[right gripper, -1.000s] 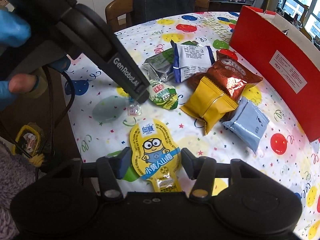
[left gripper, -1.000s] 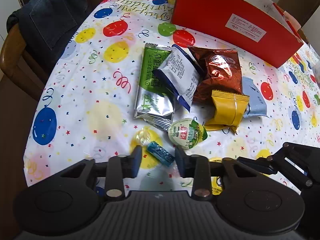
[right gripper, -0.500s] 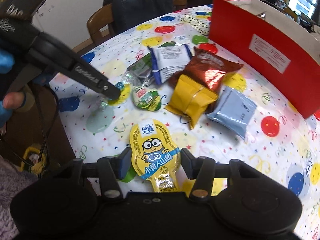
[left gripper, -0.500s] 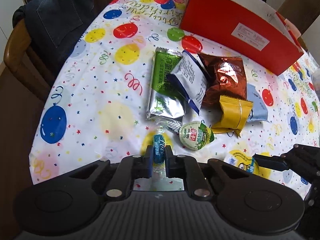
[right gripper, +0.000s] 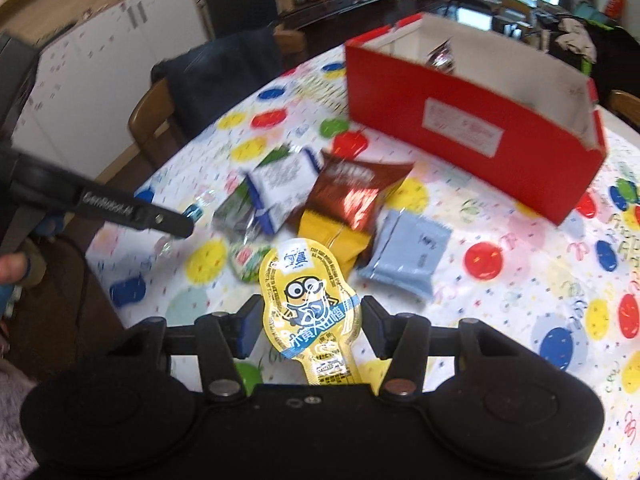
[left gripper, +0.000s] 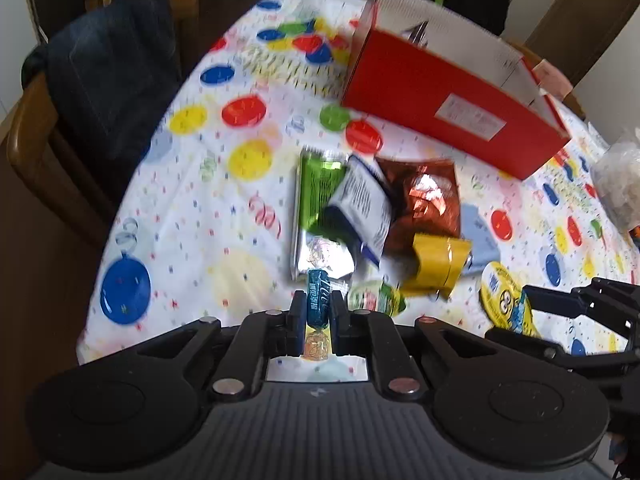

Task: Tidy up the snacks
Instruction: 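Grasp the blue candy with the left tool while the right tool grasps the Minion jelly, then carry both snacks into the red box and open both tools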

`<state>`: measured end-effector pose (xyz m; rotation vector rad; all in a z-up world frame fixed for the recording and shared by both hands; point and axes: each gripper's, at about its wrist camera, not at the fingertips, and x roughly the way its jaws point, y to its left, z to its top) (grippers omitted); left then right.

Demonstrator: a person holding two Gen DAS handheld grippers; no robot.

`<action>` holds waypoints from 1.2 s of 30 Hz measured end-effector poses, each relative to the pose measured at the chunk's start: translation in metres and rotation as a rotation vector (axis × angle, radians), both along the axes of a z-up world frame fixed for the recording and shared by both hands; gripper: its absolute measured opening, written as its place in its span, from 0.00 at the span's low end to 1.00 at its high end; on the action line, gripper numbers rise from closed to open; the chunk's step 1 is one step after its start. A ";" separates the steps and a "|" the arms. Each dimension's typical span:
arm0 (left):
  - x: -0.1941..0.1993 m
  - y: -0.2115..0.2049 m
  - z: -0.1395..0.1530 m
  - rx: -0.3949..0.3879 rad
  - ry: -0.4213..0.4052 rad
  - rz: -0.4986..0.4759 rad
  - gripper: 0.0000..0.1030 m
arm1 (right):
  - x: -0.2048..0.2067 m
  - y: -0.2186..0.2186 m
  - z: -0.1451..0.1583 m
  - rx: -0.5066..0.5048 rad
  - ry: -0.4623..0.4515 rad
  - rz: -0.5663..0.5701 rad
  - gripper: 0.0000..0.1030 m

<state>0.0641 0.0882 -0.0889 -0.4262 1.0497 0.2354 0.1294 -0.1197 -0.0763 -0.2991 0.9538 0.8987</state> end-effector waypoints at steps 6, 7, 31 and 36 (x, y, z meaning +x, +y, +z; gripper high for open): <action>0.005 0.005 0.025 0.030 -0.080 -0.044 0.11 | 0.012 -0.003 0.023 0.059 -0.031 -0.097 0.50; 0.006 0.007 0.028 0.032 -0.090 -0.051 0.11 | 0.013 -0.003 0.027 0.068 -0.038 -0.110 0.50; 0.067 0.005 0.107 0.096 -0.290 -0.231 0.11 | 0.062 -0.005 0.091 0.182 -0.162 -0.333 0.50; 0.098 0.001 0.113 0.105 -0.289 -0.242 0.11 | 0.095 -0.007 0.099 0.188 -0.169 -0.358 0.50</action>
